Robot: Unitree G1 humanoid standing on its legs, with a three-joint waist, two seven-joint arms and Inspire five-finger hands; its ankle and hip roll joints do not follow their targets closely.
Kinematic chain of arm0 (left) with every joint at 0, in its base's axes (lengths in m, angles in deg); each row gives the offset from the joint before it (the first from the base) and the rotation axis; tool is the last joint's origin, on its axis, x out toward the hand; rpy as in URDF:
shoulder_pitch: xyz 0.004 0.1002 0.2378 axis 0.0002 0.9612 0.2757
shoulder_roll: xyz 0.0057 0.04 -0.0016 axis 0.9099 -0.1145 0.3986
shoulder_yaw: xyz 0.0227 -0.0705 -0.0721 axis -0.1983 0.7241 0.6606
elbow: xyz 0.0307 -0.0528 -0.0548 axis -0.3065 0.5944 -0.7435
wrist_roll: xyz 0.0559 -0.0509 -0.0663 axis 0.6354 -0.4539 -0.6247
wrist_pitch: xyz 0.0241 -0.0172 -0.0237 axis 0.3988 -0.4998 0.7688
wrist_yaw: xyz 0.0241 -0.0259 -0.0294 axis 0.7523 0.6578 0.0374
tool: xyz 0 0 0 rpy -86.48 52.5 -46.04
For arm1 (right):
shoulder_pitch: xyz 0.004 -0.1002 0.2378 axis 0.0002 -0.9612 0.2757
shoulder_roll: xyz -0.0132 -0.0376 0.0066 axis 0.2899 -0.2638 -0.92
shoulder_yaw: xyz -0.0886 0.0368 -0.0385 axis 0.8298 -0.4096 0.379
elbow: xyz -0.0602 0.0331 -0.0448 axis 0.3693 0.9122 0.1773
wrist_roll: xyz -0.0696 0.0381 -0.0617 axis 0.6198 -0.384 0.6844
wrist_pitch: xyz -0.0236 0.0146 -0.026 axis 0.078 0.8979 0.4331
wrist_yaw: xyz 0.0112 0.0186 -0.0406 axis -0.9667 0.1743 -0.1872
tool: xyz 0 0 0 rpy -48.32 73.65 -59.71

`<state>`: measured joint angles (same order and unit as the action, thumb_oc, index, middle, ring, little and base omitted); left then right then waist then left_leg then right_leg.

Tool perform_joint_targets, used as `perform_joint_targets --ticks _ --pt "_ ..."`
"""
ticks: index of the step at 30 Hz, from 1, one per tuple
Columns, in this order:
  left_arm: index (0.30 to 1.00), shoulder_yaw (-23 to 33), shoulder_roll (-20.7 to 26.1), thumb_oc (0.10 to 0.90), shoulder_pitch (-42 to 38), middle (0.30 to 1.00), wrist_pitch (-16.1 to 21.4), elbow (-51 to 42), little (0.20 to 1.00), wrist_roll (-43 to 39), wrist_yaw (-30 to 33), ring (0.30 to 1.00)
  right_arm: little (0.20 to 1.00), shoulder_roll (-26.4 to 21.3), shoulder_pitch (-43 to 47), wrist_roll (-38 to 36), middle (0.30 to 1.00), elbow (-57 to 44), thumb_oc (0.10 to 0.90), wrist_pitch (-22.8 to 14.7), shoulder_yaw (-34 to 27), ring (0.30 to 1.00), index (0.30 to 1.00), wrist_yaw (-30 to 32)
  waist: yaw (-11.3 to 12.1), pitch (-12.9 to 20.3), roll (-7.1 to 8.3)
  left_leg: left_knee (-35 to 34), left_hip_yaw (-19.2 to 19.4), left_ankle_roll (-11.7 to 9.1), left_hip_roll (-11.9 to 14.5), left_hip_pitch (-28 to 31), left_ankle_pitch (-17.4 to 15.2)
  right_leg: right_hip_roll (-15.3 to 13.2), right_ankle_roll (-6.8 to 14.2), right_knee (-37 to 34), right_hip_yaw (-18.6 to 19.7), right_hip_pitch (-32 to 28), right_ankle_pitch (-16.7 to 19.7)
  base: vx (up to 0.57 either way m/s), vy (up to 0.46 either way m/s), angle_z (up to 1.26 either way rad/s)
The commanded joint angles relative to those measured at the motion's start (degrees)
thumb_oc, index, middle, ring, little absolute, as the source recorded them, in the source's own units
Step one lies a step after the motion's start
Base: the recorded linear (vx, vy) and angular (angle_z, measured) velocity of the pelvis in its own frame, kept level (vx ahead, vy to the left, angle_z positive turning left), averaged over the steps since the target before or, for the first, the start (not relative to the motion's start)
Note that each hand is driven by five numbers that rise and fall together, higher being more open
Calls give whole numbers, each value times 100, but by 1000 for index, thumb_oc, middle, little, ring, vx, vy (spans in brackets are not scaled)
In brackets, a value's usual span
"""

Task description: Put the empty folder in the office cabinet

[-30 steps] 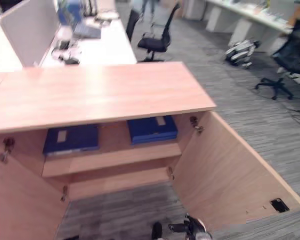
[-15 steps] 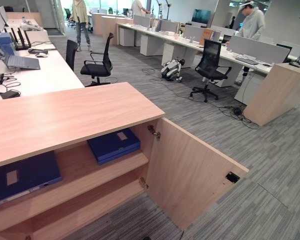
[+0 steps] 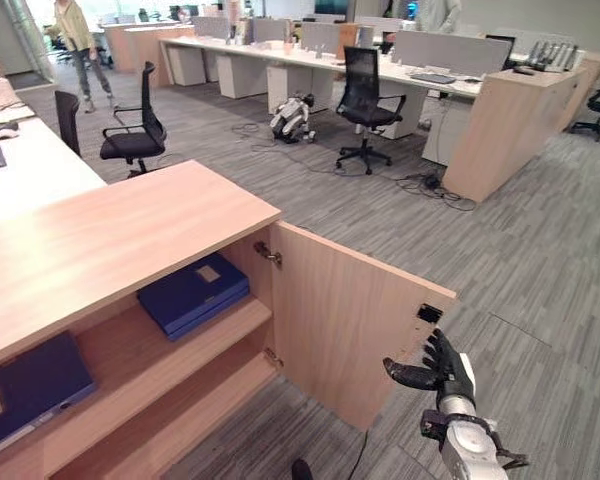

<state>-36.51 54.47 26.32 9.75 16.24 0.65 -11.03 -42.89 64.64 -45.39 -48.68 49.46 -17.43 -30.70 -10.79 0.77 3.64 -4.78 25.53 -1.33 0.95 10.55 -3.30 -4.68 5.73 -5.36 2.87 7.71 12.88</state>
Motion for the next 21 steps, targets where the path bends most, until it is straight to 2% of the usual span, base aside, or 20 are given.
perform_joint_targets --ticks 1,4,12,16,17,21 --pt "900 90 371 800 -164 900 129 212 900 165 -66 900 900 -231 673 207 900 -1222 800 -452 522 900 900 -1189 297 -140 119 376 -727 262 -106 -357 -500 0 402 360 -208 -283 -758 -9 -21 20" --pt "900 83 391 800 -74 900 130 233 900 253 -93 900 900 -342 839 93 900 -1544 800 -464 843 900 900 -1428 413 -134 132 374 -768 247 -99 -375 -489 -11 397 349 -271 -310 -782 1 -2 3" --pt "900 10 396 800 78 900 154 230 900 299 -93 900 900 -263 1567 -568 900 -1799 800 -635 1163 900 900 -1430 671 -148 141 366 -897 235 -108 -420 -460 -56 383 365 -428 -372 -835 -5 1 2" --pt "900 16 388 800 105 900 178 192 900 257 -83 900 900 -63 1646 -1148 900 -2147 800 -724 1354 900 900 -1623 722 -160 140 374 -931 230 -107 -437 -439 -71 370 374 -470 -386 -847 -11 13 -6" --pt "900 0 383 800 117 900 211 164 900 231 -49 900 900 176 1673 -1521 900 -2386 800 -788 1607 900 900 -1765 753 -171 144 387 -951 229 -108 -453 -430 -75 366 380 -502 -394 -857 -20 18 -14" --pt "900 -43 360 800 135 900 257 -26 900 146 -3 900 900 559 1848 -1739 900 -2628 800 -670 2406 900 900 -1938 835 -192 172 436 -1014 232 -109 -483 -432 -99 355 411 -561 -428 -878 -28 27 -20"
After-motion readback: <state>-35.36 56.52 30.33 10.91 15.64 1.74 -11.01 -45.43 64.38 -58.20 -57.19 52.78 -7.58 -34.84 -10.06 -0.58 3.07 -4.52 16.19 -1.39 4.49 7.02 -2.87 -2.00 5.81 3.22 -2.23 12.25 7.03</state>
